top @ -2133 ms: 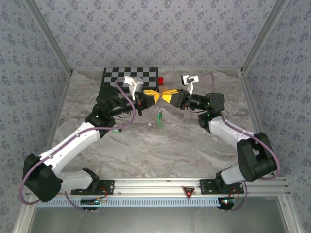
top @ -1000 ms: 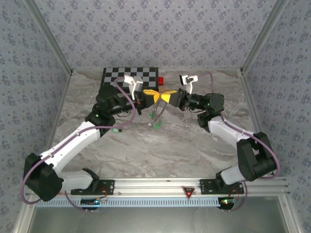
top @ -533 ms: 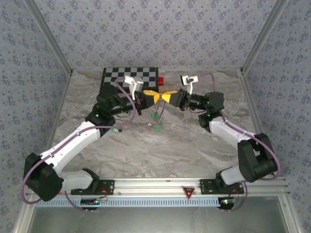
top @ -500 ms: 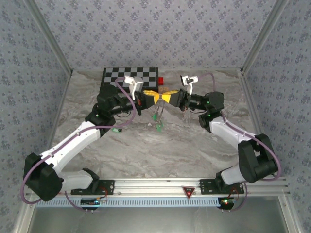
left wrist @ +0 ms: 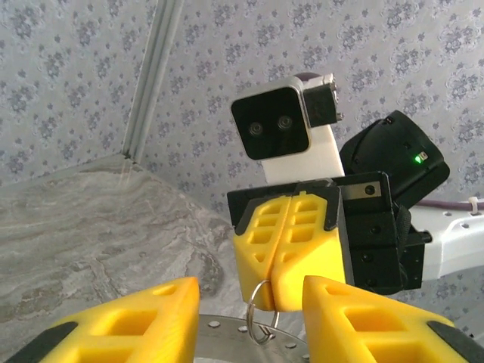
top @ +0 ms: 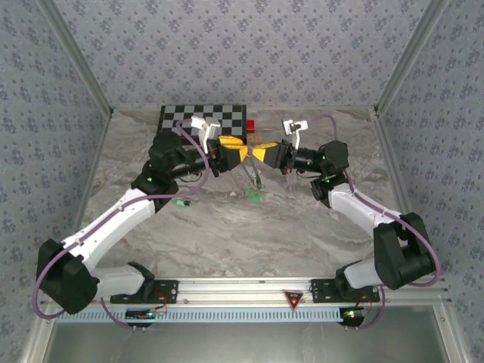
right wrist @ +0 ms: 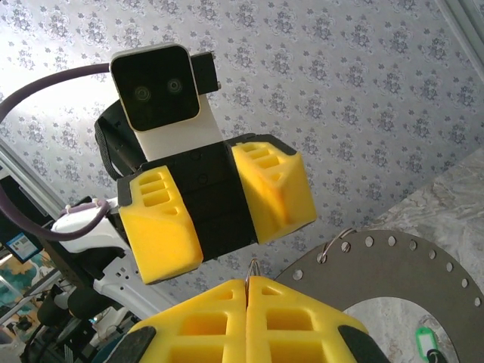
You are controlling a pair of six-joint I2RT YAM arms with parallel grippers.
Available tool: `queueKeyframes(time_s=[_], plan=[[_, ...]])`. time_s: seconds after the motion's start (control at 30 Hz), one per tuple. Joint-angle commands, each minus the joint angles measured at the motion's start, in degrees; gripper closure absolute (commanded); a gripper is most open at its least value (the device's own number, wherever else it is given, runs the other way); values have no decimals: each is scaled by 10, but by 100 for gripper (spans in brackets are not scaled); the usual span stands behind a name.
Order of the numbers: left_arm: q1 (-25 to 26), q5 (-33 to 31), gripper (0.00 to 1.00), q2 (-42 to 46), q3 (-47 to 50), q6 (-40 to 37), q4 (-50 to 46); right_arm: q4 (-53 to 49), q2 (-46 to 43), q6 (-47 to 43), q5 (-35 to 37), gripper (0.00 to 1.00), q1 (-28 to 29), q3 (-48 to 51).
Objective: Put the keys on the keyring
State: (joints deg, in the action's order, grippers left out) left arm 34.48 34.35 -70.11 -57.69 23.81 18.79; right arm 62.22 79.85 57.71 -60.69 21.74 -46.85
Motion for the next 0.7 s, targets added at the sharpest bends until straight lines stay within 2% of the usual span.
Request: queueKeyframes(time_s=[0.0,0.2,0.67], plan=[[-6,-12,59,23,-7,14,27,13,-14,-9,4,100,-1,0],[-6,-6,60,12,-5,19,18,14,-14,-10,2,100,1,0],[5,1,69,-18,-16,8,-30,8,-15,-17,4,100,1,0]])
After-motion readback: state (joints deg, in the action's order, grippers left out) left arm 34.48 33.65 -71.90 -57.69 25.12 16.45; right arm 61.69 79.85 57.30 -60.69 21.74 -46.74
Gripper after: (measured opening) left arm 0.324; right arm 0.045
